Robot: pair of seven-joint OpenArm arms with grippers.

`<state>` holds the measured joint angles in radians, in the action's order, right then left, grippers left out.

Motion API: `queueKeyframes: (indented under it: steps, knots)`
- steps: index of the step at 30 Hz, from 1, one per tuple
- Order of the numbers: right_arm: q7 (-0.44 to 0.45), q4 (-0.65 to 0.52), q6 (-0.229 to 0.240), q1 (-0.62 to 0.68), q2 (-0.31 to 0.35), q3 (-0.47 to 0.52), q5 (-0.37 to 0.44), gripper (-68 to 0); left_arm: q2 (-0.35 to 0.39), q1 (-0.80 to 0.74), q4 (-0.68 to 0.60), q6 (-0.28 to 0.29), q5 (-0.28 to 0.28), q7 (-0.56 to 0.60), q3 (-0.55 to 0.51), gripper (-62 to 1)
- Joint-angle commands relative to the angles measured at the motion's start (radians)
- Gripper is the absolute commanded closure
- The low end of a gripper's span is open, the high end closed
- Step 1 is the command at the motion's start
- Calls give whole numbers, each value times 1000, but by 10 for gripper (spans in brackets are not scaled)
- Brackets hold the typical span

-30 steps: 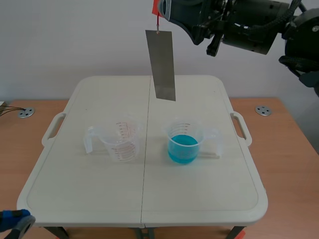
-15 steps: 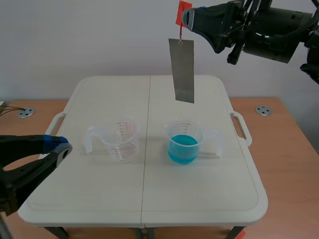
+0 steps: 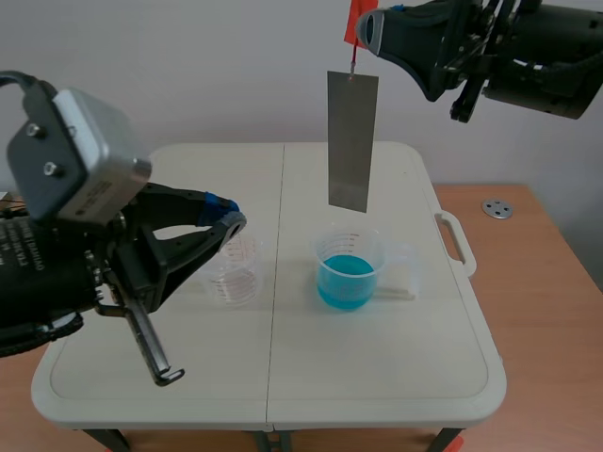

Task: Hold the metal plate by the orange handle, dip it into the blue solution, take it out and point at it, then put the plate back in the beaker on the left.
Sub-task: 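Point at the plate with the left hand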

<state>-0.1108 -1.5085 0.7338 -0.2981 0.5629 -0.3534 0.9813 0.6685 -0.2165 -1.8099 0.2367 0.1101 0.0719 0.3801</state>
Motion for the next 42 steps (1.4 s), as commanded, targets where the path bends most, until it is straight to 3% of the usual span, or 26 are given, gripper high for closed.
queueKeyframes:
  steps: [1, 9, 19, 25, 42]
  knots:
    - [19, -25, 12, -12, 16, 8, 22, -13, -29, 37, 29, -5, 9, -3, 19, -68]
    - [19, -34, 12, -12, 19, 8, 23, -13, -139, 232, 226, -5, 4, -22, 137, -68]
    - [19, -34, 12, -12, 19, 8, 26, -13, -259, 383, 417, -8, -6, -29, 199, -68]
    - [19, -34, 12, -12, 19, 8, 27, -13, -321, 435, 490, -9, -56, -40, 204, -68]
    - [19, -34, 12, -12, 19, 8, 45, -13, -347, 452, 512, -9, -55, -39, 204, -68]
